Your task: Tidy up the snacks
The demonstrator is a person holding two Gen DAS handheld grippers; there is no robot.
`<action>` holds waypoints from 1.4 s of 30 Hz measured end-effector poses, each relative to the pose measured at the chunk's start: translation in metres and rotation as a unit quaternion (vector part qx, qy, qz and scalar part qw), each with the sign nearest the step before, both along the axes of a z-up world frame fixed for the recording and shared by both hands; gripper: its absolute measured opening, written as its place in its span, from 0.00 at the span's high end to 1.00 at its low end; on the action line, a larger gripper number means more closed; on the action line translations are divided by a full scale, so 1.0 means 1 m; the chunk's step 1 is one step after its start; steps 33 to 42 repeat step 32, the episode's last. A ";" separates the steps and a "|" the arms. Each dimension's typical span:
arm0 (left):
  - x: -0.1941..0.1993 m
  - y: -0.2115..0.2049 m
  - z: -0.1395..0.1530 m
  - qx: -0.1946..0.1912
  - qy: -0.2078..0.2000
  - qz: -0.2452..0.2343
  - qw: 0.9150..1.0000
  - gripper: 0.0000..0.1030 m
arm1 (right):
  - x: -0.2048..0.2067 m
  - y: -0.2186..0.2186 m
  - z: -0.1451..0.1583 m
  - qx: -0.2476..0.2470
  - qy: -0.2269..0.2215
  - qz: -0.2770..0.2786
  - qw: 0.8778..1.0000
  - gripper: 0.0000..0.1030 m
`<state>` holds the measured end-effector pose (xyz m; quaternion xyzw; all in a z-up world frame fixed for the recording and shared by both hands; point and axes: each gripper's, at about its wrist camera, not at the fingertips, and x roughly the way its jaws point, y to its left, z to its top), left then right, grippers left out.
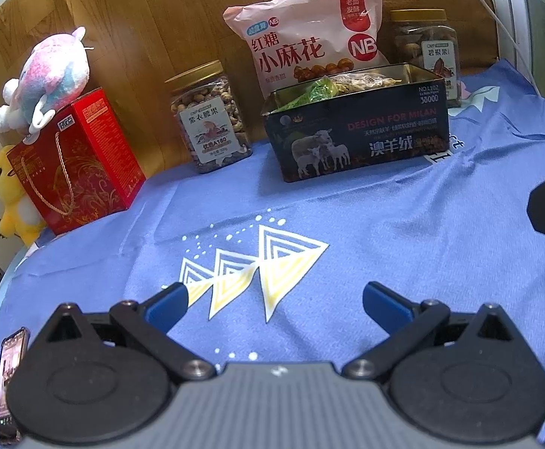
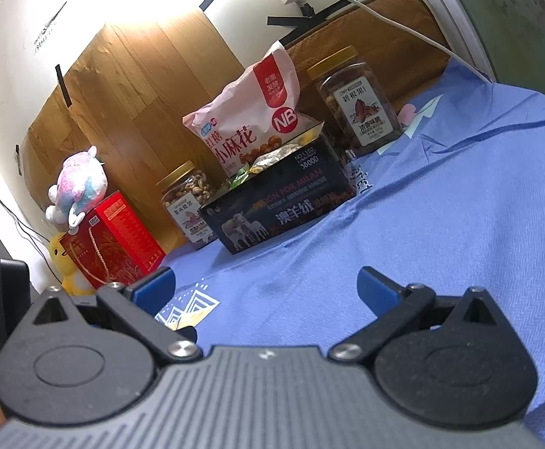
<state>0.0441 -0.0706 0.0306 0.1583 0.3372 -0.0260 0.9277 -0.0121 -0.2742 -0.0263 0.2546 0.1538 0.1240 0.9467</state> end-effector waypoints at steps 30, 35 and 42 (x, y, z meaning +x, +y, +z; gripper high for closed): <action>-0.001 0.002 -0.002 -0.005 -0.002 -0.005 1.000 0.00 | 0.001 0.000 -0.001 -0.001 0.001 0.000 1.000 0.00; -0.001 0.002 -0.002 -0.009 -0.001 -0.010 1.000 0.00 | 0.001 0.000 -0.001 -0.001 0.001 0.000 1.000 0.00; -0.001 0.002 -0.002 -0.009 -0.001 -0.010 1.000 0.00 | 0.001 0.000 -0.001 -0.001 0.001 0.000 1.000 0.00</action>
